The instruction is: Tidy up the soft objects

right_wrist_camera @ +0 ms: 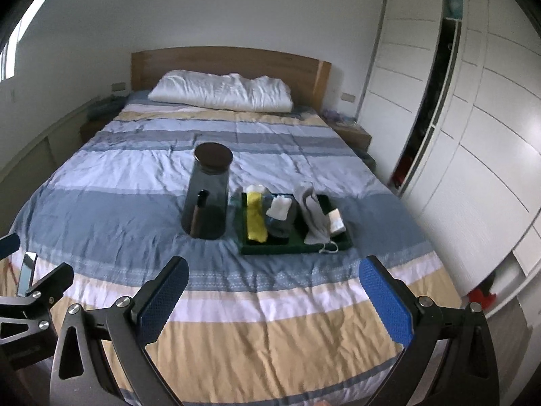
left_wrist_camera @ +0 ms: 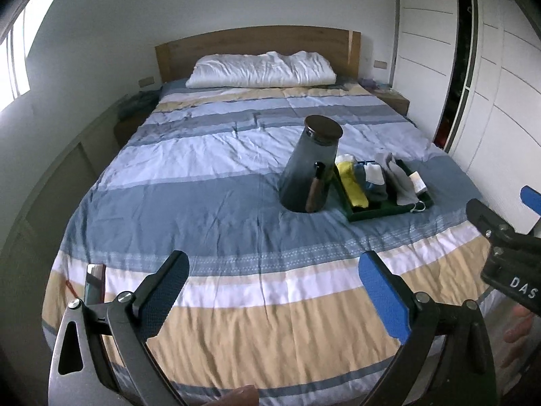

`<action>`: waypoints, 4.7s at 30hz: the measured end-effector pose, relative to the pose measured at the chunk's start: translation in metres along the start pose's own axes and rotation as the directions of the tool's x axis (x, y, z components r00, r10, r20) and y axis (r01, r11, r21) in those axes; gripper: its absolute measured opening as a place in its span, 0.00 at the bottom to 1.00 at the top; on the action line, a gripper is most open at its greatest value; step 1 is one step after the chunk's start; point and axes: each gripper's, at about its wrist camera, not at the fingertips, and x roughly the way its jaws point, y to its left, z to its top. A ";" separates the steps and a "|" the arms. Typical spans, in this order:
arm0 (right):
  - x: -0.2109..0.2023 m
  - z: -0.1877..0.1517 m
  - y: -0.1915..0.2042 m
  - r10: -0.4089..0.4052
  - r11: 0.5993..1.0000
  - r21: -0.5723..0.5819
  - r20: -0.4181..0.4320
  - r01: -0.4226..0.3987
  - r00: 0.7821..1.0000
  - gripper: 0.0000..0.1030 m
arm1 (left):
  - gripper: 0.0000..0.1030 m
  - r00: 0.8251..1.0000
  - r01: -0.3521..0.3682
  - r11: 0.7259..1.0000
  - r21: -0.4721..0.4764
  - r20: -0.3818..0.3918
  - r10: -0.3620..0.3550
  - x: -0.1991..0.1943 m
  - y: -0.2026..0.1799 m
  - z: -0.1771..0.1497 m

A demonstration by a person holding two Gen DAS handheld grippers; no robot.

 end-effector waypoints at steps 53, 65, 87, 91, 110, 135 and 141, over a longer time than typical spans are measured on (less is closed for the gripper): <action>-0.051 -0.010 -0.028 0.003 1.000 -0.029 0.067 -0.001 0.998 1.00 | 0.96 0.994 0.016 0.998 0.069 0.107 -0.023 -0.058 -0.039 0.005; -0.051 -0.009 -0.026 0.001 1.000 -0.027 0.070 0.001 0.998 1.00 | 0.96 0.993 0.017 0.997 0.072 0.111 -0.025 -0.058 -0.040 0.007; -0.048 -0.010 -0.024 0.009 0.999 -0.034 0.071 -0.006 0.997 1.00 | 0.96 0.993 0.018 0.997 0.070 0.114 -0.026 -0.058 -0.044 0.013; -0.048 -0.010 -0.024 0.012 0.999 -0.035 0.070 -0.009 0.997 1.00 | 0.96 0.993 0.014 0.998 0.068 0.113 -0.022 -0.058 -0.046 0.015; -0.049 -0.010 -0.026 0.013 0.999 -0.032 0.071 -0.010 0.997 1.00 | 0.96 0.993 0.020 0.997 0.072 0.119 -0.029 -0.061 -0.047 0.012; -0.055 -0.015 -0.024 0.010 1.000 -0.025 0.071 -0.008 0.997 1.00 | 0.96 0.992 0.022 0.997 0.074 0.120 -0.031 -0.064 -0.054 0.012; -0.056 -0.015 -0.022 0.010 1.000 -0.025 0.068 -0.008 0.998 1.00 | 0.96 0.992 0.020 0.997 0.075 0.121 -0.029 -0.064 -0.053 0.012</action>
